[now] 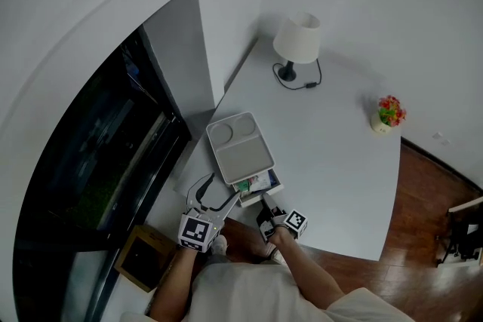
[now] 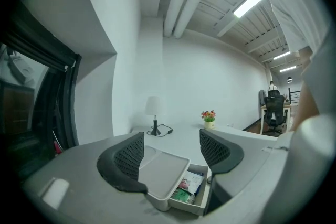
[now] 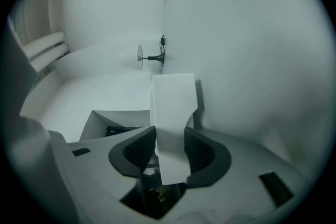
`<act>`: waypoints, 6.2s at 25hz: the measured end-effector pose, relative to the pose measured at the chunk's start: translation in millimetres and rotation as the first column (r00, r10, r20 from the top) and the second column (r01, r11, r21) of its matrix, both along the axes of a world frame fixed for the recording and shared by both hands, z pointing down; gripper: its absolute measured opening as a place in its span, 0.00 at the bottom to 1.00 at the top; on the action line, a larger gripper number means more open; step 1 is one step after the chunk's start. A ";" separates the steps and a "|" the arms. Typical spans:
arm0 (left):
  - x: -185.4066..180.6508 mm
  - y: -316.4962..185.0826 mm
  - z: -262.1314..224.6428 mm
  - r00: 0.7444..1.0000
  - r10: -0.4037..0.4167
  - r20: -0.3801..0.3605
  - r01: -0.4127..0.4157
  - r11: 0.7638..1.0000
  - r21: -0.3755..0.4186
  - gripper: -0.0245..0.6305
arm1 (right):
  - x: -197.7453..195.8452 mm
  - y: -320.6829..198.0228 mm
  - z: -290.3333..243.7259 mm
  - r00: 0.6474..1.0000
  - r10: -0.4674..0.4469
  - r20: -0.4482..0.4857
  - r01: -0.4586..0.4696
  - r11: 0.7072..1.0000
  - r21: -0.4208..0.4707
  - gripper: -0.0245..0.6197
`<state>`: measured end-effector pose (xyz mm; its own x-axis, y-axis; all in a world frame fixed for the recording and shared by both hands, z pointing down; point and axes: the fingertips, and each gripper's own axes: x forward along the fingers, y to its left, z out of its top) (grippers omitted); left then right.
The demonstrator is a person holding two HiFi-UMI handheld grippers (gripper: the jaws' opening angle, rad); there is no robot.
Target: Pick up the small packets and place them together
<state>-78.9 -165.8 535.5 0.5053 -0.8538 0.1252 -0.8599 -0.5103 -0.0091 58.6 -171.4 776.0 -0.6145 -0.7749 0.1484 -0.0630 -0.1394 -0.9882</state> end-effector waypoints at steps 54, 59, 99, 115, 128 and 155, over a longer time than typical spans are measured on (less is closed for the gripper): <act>41.9 35.9 6.3 0.998 0.064 0.009 -0.064 0.998 0.002 0.54 | 49.9 91.9 7.8 0.994 -0.100 -0.033 0.098 0.993 -0.071 0.31; 41.1 34.6 9.2 0.998 0.062 0.016 -0.062 0.998 0.003 0.54 | 54.3 99.2 17.2 0.984 -0.161 -0.073 0.155 0.985 -0.078 0.31; 62.2 37.8 3.1 0.994 0.110 0.027 -0.110 0.994 0.009 0.53 | 133.8 64.8 -107.6 0.728 -0.007 -0.685 0.321 0.887 0.333 0.58; 50.9 50.0 -17.1 0.988 0.151 -0.020 -0.150 0.988 0.034 0.65 | 105.2 37.8 -299.6 0.369 0.470 -0.802 0.658 0.477 0.582 0.70; 56.6 70.4 -27.0 0.958 0.284 -0.039 -0.284 0.959 0.024 0.62 | 51.0 76.0 -299.6 0.391 0.332 -0.859 0.813 0.312 0.491 0.64; 22.4 62.2 1.5 0.971 0.236 -0.032 -0.238 0.970 -0.049 0.60 | 3.9 40.6 -152.5 0.039 0.001 -0.999 0.994 0.103 0.039 0.63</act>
<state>-56.5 -103.7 537.0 0.6961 -0.7019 0.1507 -0.7140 -0.6988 0.0433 62.5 -130.8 623.6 -0.7789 -0.2276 0.5844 -0.2424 0.9687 0.0542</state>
